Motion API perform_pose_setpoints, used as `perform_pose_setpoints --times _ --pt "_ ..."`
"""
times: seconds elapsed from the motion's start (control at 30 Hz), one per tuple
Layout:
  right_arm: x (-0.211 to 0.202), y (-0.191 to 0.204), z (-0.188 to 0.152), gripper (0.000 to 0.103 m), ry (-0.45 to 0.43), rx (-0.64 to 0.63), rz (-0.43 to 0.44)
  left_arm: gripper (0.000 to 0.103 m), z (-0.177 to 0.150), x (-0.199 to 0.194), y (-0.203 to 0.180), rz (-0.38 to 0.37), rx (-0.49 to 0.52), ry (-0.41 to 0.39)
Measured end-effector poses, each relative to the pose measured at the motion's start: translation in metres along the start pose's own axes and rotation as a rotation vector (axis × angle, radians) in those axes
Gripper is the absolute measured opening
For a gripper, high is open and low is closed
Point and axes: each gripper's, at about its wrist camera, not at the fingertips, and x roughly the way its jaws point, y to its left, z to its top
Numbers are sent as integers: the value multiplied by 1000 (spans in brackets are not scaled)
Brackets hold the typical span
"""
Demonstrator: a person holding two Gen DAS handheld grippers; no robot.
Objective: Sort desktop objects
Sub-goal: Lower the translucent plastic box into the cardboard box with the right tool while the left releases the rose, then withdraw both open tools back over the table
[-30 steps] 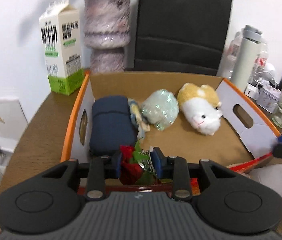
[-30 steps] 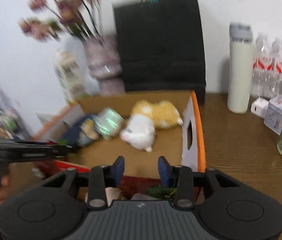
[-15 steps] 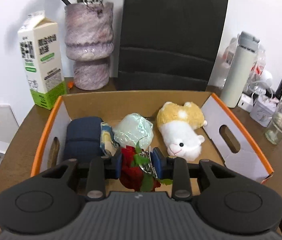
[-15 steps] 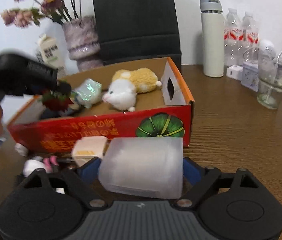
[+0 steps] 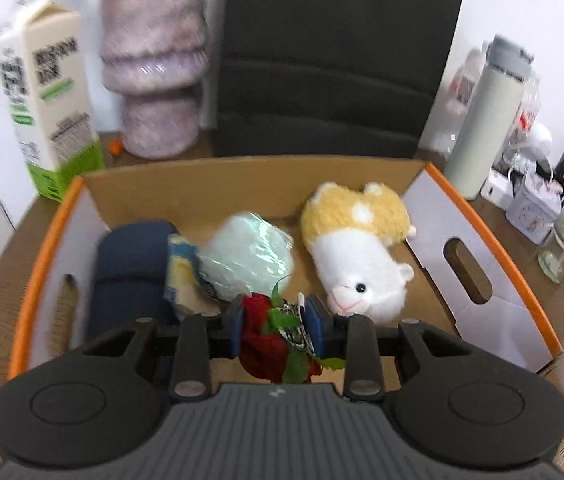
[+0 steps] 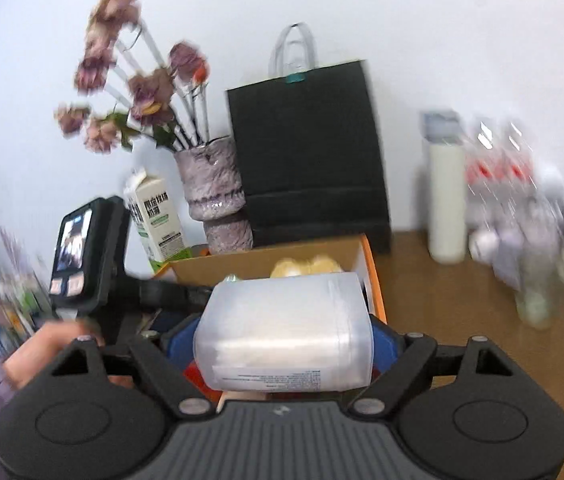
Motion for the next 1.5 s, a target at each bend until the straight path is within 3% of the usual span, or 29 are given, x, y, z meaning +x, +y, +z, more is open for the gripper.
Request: perform_pose_setpoints --times 0.07,0.13,0.2,0.33,0.47,0.7,0.83,1.0,1.07,1.17,1.27,1.4,1.5 --pt "48 2 23 83 99 -56 -39 35 4 3 0 18 1 11" --pt "91 4 30 83 198 -92 -88 55 7 -5 8 18 -10 -24" --pt "121 6 26 83 276 -108 -124 61 7 -18 20 -6 -9 -66" --pt "153 8 8 83 376 -80 -105 62 4 -37 35 34 -4 -67" --pt "160 22 -4 82 425 -125 -169 69 -8 -64 39 70 40 -93" --pt "102 10 21 82 319 -44 -150 77 -27 -113 45 88 67 -138" --pt "59 7 21 82 257 -16 -125 79 -59 -147 47 88 66 -180" --pt "-26 6 -34 86 135 48 -8 84 -139 -193 50 81 31 -286" --pt "-52 12 -68 86 107 48 7 84 -173 -204 42 161 15 -345" --pt "-78 33 -117 86 48 24 -88 87 -215 -215 26 287 18 -418" --pt "-99 60 -154 86 -18 15 -149 89 -254 -226 14 276 20 -448" --pt "-118 88 -193 86 -80 23 -116 89 -293 -239 12 210 1 -425" --pt "-123 103 -207 86 -116 -16 -151 89 -308 -243 10 242 9 -443"
